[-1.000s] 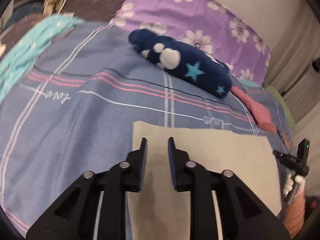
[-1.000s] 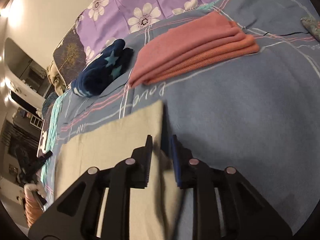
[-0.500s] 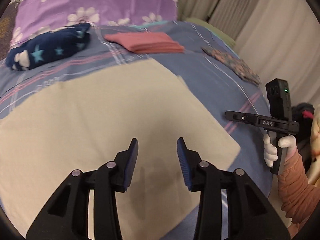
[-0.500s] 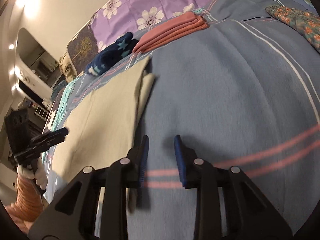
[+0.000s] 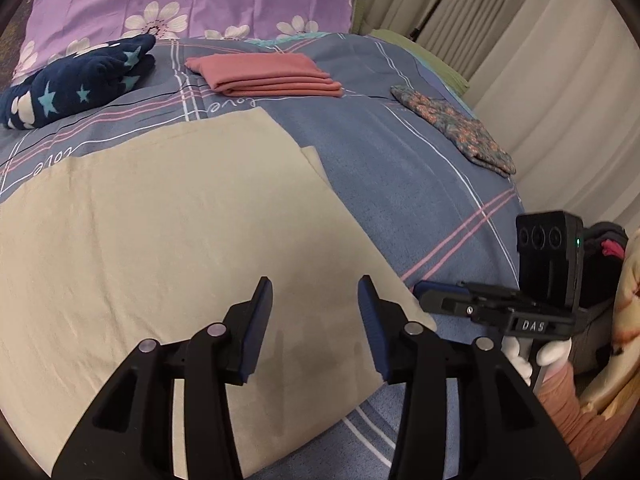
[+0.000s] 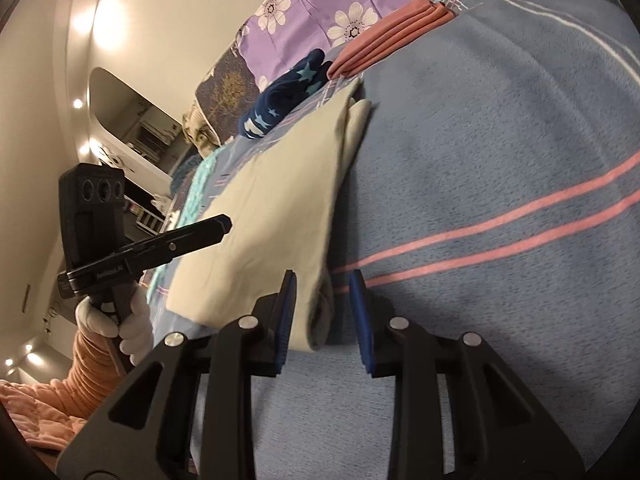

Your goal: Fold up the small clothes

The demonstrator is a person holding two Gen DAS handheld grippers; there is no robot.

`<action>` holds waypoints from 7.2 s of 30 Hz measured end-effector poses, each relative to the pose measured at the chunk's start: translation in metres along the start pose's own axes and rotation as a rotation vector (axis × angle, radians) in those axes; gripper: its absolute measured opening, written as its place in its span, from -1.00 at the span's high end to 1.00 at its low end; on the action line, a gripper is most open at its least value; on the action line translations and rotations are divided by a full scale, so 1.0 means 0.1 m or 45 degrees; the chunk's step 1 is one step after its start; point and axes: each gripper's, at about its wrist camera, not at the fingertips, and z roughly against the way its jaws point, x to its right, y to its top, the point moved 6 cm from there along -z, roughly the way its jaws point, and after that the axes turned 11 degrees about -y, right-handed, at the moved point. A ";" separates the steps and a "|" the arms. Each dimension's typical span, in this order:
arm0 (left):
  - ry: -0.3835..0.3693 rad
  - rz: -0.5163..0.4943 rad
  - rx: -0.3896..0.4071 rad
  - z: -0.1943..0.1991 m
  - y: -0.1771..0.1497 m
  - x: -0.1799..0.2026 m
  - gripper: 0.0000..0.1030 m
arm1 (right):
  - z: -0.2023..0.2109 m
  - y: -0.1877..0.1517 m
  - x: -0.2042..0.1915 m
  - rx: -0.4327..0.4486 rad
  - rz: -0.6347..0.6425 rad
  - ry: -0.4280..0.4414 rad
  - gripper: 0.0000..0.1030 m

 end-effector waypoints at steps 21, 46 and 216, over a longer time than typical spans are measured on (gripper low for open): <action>-0.091 -0.147 -0.059 -0.46 0.45 0.55 0.18 | -0.13 -0.05 -0.66 -0.011 0.223 0.162 0.61; 0.060 -0.084 -0.286 -0.95 0.36 0.17 0.43 | -0.16 -0.24 -0.46 -0.074 0.520 -0.315 0.39; -0.085 0.440 0.347 2.20 -2.07 -2.39 0.94 | -3.72 0.33 -3.94 -0.256 0.946 -0.435 0.69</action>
